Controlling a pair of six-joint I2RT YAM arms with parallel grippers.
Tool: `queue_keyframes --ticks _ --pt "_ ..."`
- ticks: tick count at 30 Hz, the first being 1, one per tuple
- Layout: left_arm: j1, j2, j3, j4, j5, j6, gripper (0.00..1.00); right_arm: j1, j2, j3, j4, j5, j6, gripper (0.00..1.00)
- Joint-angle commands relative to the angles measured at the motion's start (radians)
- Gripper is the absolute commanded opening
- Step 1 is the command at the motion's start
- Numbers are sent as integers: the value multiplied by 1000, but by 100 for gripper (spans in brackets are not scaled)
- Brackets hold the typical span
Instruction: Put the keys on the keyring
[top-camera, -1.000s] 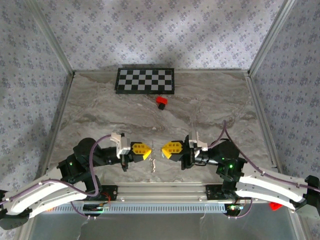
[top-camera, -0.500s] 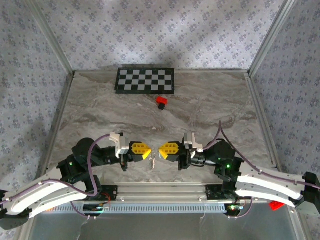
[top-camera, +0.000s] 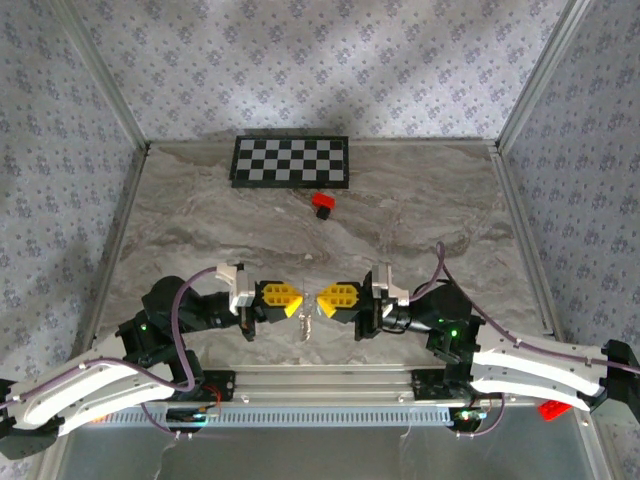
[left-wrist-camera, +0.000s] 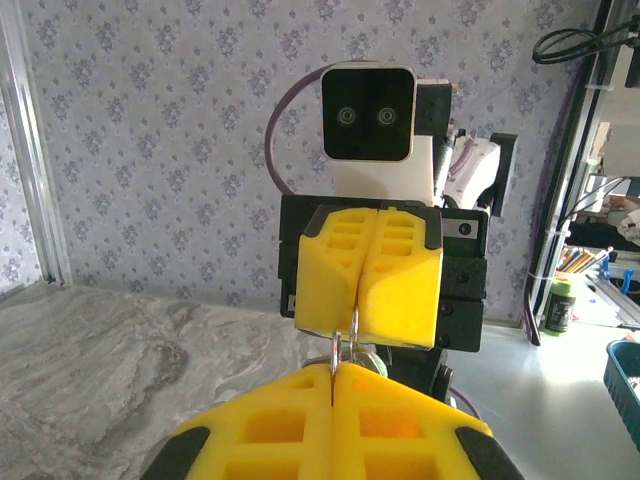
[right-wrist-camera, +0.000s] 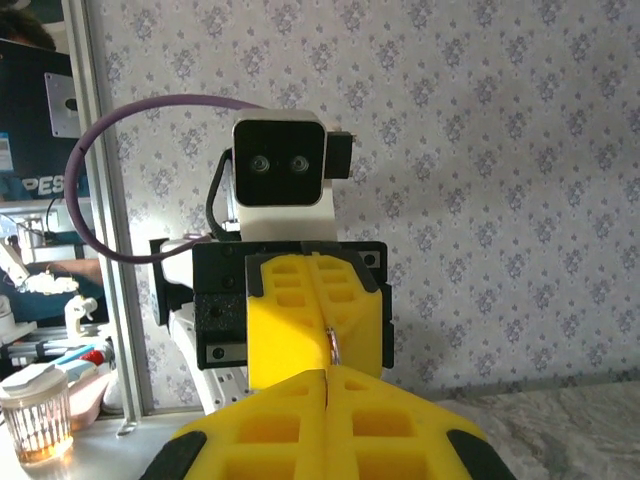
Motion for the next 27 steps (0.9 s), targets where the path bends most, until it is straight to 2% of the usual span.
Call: queue_keyframes --ticks 1,27 --pt "-10 2 -4 83 26 -17 0 8 0 8 69 21 -12 0" --pt "-10 2 -11 93 29 -20 0 16 12 13 108 57 -62 0"
